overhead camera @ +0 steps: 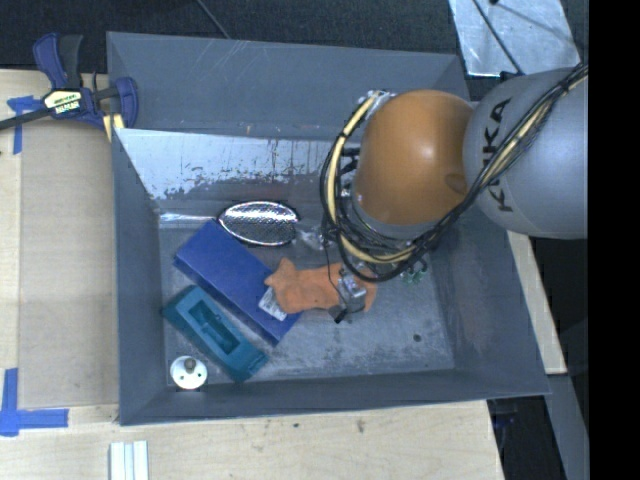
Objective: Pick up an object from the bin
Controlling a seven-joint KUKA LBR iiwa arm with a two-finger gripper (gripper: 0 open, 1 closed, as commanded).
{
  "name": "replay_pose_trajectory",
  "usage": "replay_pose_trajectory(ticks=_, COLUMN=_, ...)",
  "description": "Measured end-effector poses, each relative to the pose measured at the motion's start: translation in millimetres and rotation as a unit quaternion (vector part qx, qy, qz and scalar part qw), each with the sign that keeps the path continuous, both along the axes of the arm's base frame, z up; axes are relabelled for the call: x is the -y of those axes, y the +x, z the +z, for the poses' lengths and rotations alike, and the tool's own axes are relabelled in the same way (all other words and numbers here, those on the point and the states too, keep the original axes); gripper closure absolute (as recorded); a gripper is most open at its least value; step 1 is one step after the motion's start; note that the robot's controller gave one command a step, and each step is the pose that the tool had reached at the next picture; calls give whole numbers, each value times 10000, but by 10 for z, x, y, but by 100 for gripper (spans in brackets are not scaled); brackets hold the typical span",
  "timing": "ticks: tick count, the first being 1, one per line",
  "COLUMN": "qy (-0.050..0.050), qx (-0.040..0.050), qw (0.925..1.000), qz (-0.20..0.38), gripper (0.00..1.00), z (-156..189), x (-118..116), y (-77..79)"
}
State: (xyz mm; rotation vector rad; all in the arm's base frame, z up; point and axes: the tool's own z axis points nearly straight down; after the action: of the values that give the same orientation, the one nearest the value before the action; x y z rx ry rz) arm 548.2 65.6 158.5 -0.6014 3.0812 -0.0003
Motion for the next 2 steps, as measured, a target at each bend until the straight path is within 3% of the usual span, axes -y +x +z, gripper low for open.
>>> replay_pose_trajectory(ticks=1, qy=4, qx=4, qw=10000, qz=0, gripper=0, z=4, x=-7, y=3)
replay_pose_trajectory(ticks=2, qy=8, qx=33, qw=9995, qz=-320, gripper=0, z=-498, x=-101, y=43)
